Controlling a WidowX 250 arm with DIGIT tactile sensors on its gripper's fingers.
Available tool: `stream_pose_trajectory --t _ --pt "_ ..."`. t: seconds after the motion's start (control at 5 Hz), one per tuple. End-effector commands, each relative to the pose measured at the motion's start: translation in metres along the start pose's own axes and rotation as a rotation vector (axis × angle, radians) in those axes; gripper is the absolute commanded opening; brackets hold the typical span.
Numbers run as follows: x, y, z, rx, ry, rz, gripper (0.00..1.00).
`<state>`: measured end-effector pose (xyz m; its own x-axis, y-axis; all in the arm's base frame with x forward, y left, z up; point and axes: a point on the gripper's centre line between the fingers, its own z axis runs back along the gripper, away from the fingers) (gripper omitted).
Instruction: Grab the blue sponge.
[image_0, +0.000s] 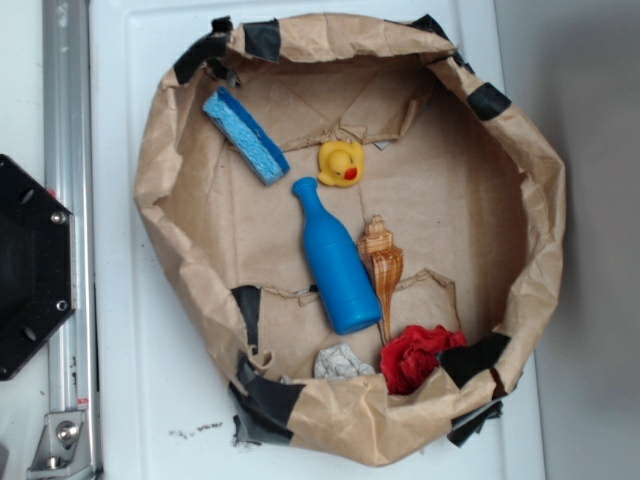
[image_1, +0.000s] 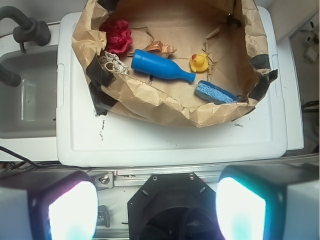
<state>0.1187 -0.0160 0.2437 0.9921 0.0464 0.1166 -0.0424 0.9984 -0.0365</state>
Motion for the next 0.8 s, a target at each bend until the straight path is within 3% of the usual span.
stream_pose_trajectory --t 0.0,0.2,0.6 --pt "0.000 0.000 0.000 0.000 0.000 0.000 1.00" --pt "0.037 0.026 -0.010 -0.001 -0.002 -0.140 1.00" --pt "0.069 0.043 -0.063 -0.059 0.124 -0.479 1.00"
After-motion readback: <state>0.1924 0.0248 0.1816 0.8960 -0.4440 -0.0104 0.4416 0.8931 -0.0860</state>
